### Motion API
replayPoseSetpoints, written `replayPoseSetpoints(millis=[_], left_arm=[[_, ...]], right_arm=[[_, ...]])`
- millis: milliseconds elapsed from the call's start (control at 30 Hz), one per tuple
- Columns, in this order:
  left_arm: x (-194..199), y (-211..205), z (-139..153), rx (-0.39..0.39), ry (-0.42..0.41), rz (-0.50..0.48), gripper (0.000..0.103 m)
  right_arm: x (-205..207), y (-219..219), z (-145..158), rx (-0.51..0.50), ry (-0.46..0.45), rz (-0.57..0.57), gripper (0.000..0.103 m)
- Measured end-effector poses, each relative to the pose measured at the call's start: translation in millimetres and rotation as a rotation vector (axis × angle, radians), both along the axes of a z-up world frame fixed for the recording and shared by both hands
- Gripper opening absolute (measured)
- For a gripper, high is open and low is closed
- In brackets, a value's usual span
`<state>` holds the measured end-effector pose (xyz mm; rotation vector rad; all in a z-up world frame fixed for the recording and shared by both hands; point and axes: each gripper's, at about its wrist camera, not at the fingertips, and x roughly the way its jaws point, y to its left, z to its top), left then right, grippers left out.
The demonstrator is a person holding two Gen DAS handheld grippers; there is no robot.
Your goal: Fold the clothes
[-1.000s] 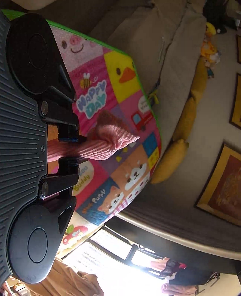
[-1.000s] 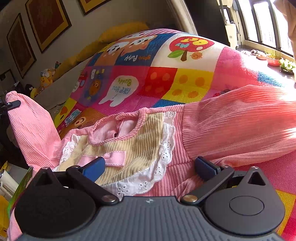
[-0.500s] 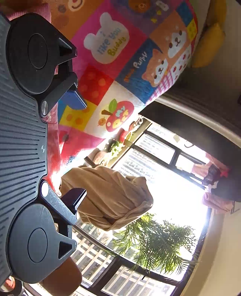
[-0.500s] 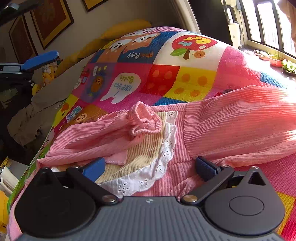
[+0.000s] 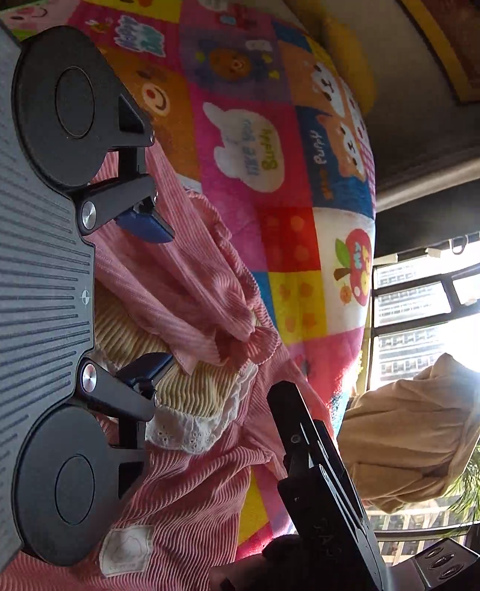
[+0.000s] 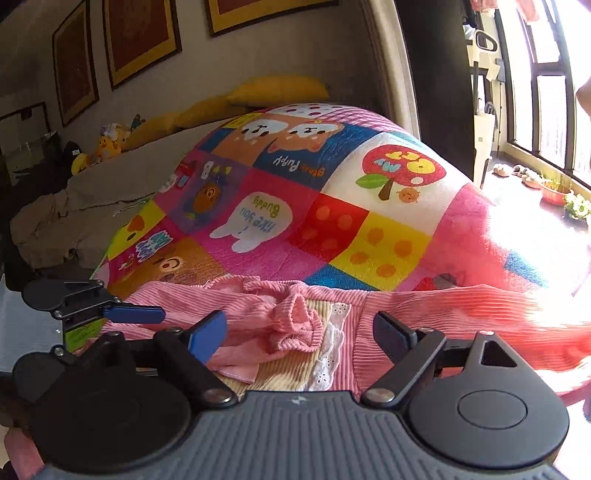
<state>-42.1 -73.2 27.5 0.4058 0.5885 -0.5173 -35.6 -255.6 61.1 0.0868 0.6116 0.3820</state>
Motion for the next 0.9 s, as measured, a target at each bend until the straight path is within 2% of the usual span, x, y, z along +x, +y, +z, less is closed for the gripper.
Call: replayPoseSetpoints(millis=[67,133,167,267,333,400,467,533,667,767,867,900], left_arm=[[5,-5,-6,0.004,0.003,-0.007,0.068],[11,-6,-8,0.001,0.005,-0.006,0.06],[14,-4,-8,-0.014,0.013,-0.003,0.052],[19,1,-3,-0.061,0.037,-0.007,0.046],[22,4,0,-0.089,0.047,-0.01,0.037],[24,6,4,-0.116,0.058,-0.012,0.021],[27,8,7,-0.143,0.069,-0.015,0.011],[30,11,11,-0.171,0.08,-0.018,0.01],[33,5,24,-0.227,0.078,-0.048,0.009],[34,-14,22,-0.232,0.081,-0.086,0.01],[29,-20,13,-0.219,0.113,-0.105,0.021],[26,-21,10,-0.215,0.121,-0.109,0.031]], right_arm=[[14,5,-8,-0.017,0.047,0.015,0.051],[24,12,-15,-0.034,0.061,0.024,0.047],[28,15,-18,-0.038,0.066,0.03,0.044],[43,25,-28,-0.043,0.088,0.061,0.038],[53,32,-35,-0.041,0.113,0.085,0.032],[60,35,-40,-0.037,0.13,0.094,0.026],[60,33,-37,-0.023,0.124,0.099,0.02],[59,29,-32,-0.007,0.111,0.104,0.015],[45,12,-4,-0.002,0.025,0.082,0.014],[46,4,-2,-0.044,0.021,0.044,0.014],[52,-1,-21,-0.1,0.071,0.001,0.014],[54,-2,-30,-0.119,0.092,-0.013,0.014]])
